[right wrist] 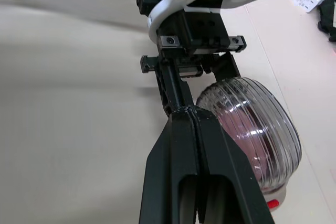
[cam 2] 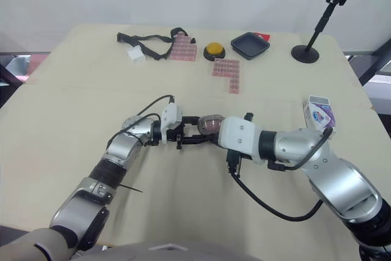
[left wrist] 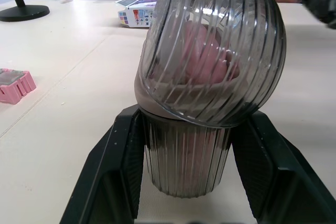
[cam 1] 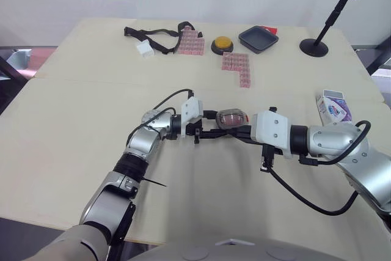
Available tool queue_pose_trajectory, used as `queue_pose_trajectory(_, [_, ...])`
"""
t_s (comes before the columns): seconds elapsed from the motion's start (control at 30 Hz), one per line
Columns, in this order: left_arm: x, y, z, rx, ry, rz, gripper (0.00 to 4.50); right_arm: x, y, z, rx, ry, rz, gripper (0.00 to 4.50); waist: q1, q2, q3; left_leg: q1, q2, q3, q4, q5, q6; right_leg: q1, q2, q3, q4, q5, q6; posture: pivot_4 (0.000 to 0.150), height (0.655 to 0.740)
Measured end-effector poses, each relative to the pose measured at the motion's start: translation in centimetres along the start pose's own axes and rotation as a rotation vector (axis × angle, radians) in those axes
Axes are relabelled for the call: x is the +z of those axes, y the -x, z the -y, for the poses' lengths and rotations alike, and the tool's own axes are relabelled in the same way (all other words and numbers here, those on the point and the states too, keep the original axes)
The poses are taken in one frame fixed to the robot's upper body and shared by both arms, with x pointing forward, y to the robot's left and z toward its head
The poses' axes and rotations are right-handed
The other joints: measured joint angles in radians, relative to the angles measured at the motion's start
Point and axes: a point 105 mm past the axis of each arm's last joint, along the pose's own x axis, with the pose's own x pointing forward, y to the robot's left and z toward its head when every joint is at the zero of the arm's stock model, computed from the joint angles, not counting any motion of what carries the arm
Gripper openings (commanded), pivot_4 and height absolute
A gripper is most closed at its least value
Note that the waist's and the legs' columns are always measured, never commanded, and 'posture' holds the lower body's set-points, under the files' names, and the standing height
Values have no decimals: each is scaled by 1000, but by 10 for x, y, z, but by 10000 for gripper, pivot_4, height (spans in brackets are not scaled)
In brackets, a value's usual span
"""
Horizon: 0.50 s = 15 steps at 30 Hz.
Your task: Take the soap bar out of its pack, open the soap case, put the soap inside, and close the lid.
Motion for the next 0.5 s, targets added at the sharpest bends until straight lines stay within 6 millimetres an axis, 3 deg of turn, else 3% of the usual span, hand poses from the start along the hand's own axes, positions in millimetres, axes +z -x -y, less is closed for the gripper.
queue_pose_trajectory(0.5, [0,0,4,-9,-4,3,19123,-12,2,3,-18,5,-26,294,0,0,0,0,0,0,0,0,0,0,0,0,0,0,0,1500,7338])
